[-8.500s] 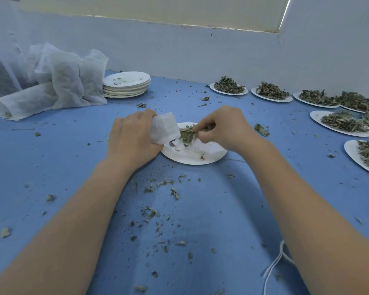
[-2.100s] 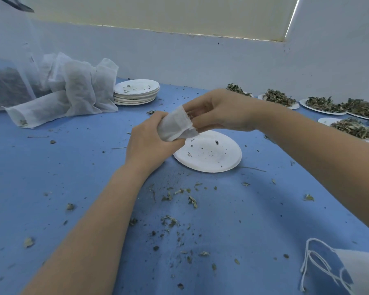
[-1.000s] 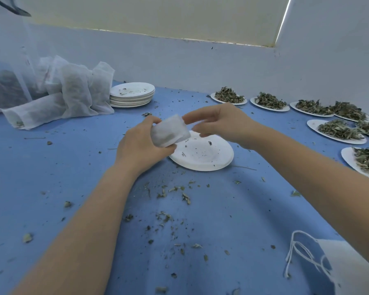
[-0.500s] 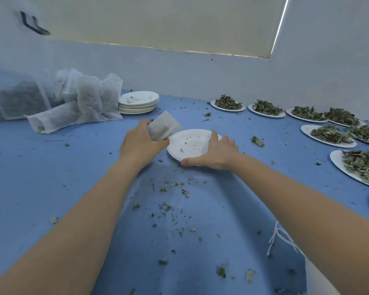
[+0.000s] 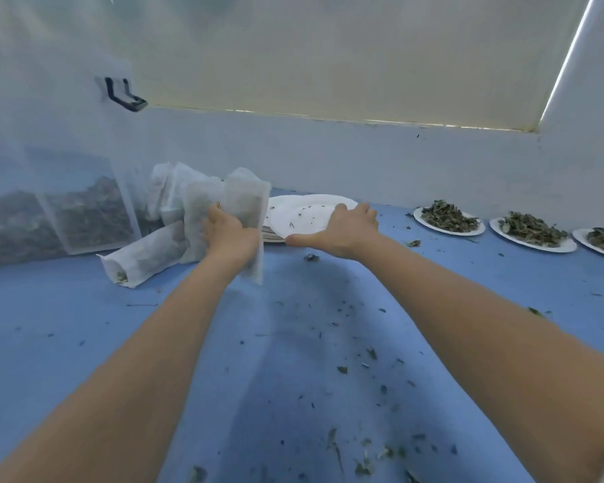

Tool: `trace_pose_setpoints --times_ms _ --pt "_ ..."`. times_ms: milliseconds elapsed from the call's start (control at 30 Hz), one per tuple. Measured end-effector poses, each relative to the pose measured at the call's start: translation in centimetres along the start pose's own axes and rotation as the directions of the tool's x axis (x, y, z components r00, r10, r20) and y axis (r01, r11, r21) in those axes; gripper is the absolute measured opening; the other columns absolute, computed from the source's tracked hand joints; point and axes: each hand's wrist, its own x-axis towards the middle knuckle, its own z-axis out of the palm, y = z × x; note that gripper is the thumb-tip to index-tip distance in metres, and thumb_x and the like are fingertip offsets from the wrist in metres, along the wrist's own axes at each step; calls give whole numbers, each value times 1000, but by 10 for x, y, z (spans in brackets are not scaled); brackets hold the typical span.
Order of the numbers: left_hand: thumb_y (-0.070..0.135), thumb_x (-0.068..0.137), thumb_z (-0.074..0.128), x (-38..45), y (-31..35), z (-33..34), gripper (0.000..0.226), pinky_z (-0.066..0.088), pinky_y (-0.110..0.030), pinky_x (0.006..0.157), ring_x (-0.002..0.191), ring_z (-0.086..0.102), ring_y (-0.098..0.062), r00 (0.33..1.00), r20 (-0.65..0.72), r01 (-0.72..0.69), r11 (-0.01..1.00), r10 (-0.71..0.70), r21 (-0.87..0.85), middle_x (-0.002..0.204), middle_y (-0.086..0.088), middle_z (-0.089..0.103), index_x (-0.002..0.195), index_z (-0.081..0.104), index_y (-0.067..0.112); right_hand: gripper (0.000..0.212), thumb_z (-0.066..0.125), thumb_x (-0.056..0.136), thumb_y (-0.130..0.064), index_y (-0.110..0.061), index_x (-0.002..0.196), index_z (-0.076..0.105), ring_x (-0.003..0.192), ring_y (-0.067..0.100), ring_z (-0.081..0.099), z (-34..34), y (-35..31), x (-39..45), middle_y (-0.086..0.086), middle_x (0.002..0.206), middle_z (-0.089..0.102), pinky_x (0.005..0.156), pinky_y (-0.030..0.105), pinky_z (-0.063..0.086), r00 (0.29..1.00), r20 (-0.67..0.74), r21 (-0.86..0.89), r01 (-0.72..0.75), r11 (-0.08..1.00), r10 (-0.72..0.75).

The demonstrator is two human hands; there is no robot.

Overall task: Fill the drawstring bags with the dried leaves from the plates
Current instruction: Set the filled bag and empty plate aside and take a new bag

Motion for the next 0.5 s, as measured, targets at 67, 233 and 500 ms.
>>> trace_pose_setpoints --times_ms 67,233,500 --pt "9 84 56 28 -9 5 81 31 -39 106 130 31 -32 1000 0 5 998 -5 55 145 -14 25 146 4 9 110 55 55 -86 -10 133 36 114 26 30 8 -12 29 14 124 33 82 29 25 1000 15 -2 -16 1000 16" --pt "18 86 61 81 -28 19 76 30 -29 77 120 40 -30 995 -93 -1 978 21 208 137 -15 36 143 11 9 110 55 53 -87 -11 132 42 118 26 30 38 -36 94 14 128 33 87 29 29 999 30 1 -39 999 39" --pt "16 88 59 101 -36 32 63 33 -29 87 114 41 -28 963 -226 -48 921 145 386 130 -18 36 136 21 3 124 51 49 -91 -18 145 21 132 30 23 69 -49 120 13 143 25 102 36 22 1000 11 -18 27 999 -27"
